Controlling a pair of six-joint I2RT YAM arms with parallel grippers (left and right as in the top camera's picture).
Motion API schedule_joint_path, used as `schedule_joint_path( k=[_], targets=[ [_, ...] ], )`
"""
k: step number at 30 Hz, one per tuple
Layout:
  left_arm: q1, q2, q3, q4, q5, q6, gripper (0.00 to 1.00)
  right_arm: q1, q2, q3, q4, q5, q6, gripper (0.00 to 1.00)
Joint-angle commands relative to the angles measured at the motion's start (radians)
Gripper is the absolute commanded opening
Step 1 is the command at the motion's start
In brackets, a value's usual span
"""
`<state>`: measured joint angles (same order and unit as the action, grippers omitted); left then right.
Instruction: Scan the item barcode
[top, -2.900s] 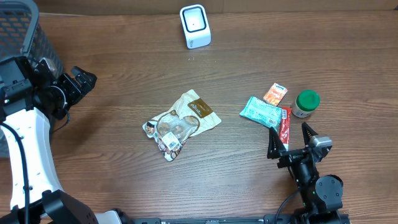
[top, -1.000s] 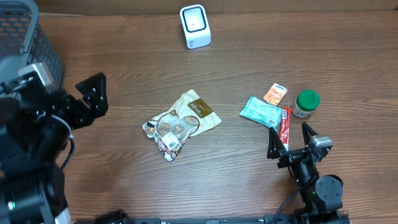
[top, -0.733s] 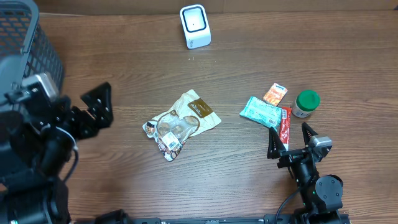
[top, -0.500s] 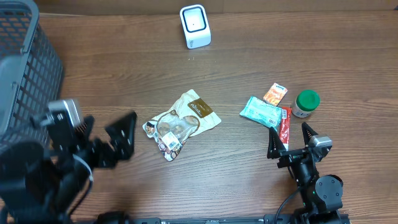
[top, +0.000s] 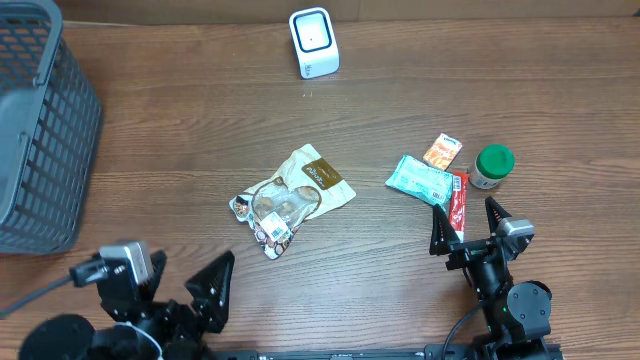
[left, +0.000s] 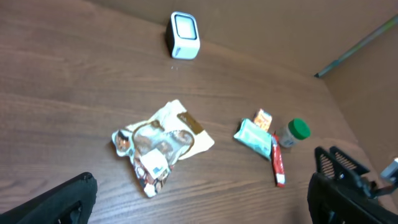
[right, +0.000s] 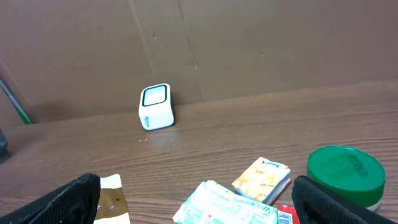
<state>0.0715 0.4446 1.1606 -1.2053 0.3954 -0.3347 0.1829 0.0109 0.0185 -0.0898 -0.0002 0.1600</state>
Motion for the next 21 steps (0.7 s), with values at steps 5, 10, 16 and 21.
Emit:
schedule_joint_path(
  k=[5, 10, 16, 21],
  targets=[
    [-0.007, -0.153, -0.202, 0.261, 0.002, -0.002, 1.00, -0.005, -0.008, -0.011, 0.005, -0.001, -0.003, 1.00],
    [-0.007, -0.232, -0.353, 0.706, 0.024, -0.002, 1.00, -0.005, -0.008, -0.011, 0.005, -0.001, -0.003, 1.00],
    [-0.006, -0.327, -0.571, 1.152, -0.022, -0.002, 0.99, -0.005, -0.008, -0.011, 0.005, -0.001, -0.003, 1.00],
    [-0.006, -0.424, -0.770, 1.412, -0.177, -0.003, 0.99, -0.005, -0.008, -0.011, 0.005, -0.001, -0.003, 1.00]
  ],
)
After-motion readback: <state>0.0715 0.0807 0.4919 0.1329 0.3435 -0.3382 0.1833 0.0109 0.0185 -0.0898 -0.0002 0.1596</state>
